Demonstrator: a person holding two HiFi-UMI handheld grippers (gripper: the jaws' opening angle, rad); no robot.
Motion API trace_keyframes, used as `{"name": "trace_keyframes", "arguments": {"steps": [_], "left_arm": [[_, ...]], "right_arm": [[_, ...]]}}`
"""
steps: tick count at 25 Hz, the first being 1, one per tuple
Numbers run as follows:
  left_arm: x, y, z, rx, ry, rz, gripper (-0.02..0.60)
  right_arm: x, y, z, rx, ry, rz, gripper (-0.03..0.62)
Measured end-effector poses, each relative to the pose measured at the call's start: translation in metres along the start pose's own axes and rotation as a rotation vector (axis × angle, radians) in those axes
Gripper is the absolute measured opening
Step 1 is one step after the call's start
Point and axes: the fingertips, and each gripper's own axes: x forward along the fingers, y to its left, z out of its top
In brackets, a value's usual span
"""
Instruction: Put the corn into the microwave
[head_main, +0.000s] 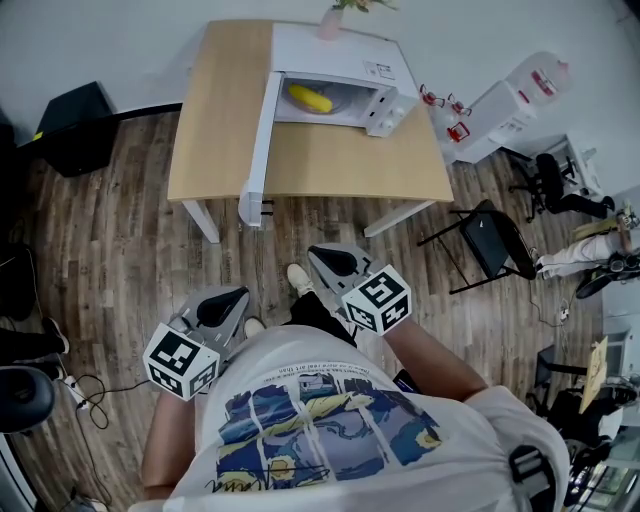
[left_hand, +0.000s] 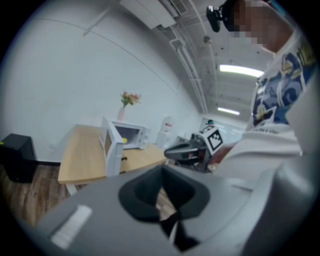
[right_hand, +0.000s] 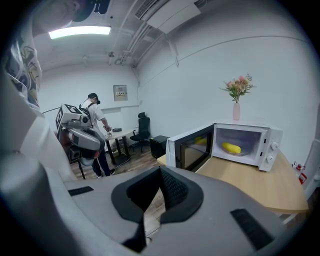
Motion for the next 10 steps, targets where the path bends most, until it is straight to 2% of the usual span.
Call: {"name": "trace_keyframes", "arguments": {"steps": [10], "left_arm": [[0.018, 0.008, 0.008, -0.007, 0.003, 0.014, 0.009]], "right_arm": [[0.006, -0.022, 0.003, -0.007, 0.0, 0.01, 0.009]]}}
